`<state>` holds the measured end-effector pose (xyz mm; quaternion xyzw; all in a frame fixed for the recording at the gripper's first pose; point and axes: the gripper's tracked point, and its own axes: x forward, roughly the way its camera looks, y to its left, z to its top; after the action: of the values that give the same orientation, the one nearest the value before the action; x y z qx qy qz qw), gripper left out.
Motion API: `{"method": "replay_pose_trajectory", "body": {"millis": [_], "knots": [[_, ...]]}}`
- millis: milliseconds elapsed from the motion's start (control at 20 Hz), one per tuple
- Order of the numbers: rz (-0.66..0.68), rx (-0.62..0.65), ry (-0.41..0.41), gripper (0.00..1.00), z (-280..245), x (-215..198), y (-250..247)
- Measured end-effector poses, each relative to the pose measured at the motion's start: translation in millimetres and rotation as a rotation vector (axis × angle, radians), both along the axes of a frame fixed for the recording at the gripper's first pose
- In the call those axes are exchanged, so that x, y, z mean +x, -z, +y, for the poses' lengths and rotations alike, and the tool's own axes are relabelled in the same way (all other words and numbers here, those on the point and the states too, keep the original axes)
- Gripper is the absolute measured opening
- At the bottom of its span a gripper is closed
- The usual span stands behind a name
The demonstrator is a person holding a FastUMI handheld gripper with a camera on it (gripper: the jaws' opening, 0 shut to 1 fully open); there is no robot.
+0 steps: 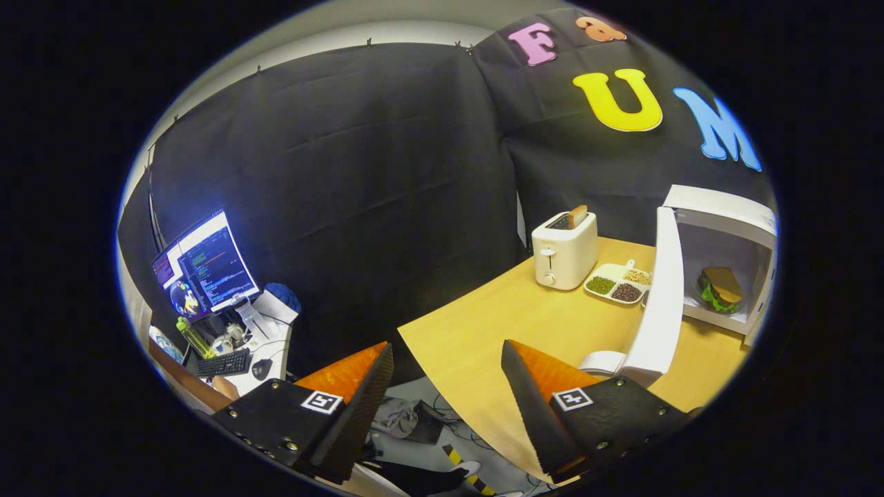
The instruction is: Open the microwave, put the food inside, and close the microwave door.
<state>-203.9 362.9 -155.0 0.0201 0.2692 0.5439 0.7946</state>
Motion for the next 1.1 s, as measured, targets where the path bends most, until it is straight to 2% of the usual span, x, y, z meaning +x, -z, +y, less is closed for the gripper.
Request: {"method": "replay_pose_trajectory", "body": {"millis": [50,100,150,200,300,400,450,500,600,1100], "knots": [[-0.007,-0.017,-0.001,0.91,0.2,-0.9,9.1],[-0.014,-0.034,0.009,0.82,0.8,-7.2,22.2],[-0.026,-0.05,0.029,0.77,-0.8,-3.0,29.1],[-0.037,-0.064,0.055,0.56,-0.9,2.6,37.0],[-0.031,-0.081,0.072,0.37,0.2,6.3,48.3],[-0.029,-0.081,0.088,0.26,0.2,10.3,52.4],[-0.03,-0.077,0.089,0.26,1.4,10.7,53.3],[-0.067,-0.093,0.153,0.25,-5.9,24.4,54.8],[-0.079,-0.11,0.169,0.05,-5.3,29.1,59.5],[-0.065,-0.139,0.256,0.02,-28.0,53.0,61.9]]}}
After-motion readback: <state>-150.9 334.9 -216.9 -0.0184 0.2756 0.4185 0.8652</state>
